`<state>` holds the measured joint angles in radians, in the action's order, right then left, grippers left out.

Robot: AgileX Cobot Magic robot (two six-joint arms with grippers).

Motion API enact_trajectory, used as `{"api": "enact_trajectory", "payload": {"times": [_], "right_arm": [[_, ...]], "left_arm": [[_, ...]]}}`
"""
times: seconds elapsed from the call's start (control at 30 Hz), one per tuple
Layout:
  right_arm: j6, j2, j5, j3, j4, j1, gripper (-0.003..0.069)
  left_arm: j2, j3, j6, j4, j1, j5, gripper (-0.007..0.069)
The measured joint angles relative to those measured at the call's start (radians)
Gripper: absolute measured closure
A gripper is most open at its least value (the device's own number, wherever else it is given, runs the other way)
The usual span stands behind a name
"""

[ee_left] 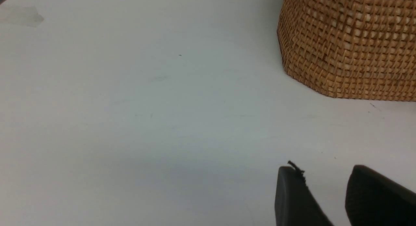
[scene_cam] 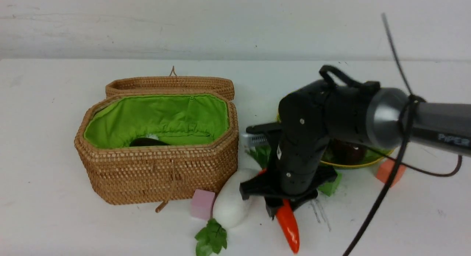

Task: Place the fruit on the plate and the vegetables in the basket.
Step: Use the right arm to grab a carrot and put it into the left basket

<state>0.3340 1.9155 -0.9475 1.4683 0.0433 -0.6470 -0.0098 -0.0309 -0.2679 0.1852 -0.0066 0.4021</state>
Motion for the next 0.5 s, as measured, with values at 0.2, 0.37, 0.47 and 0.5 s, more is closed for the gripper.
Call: {"api": "enact_trajectory", "payload": {"times": [0.2,0.37,0.47,0.5], "right_arm": [[0.052,-0.100,0.102,0.187,-0.103,0.000,0.0351],[-0.097,-0.096,0.318,0.329,-0.090,-0.005,0.0351],[-0.334,-0.053,0.531,0.397,-0.043,-0.020,0.0351],[-0.385,-0.041,0.568,0.403,-0.043,-0.024,0.0351]], "left_arm": [[0.000,0.000,0.000,0.000,0.000,0.000,0.0386],[0.000,0.000,0.000,0.000,0.000,0.000,0.0386],[0.000,0.000,0.000,0.000,0.000,0.000,0.0386],[0.000,0.000,0.000,0.000,0.000,0.000,0.0386]]}}
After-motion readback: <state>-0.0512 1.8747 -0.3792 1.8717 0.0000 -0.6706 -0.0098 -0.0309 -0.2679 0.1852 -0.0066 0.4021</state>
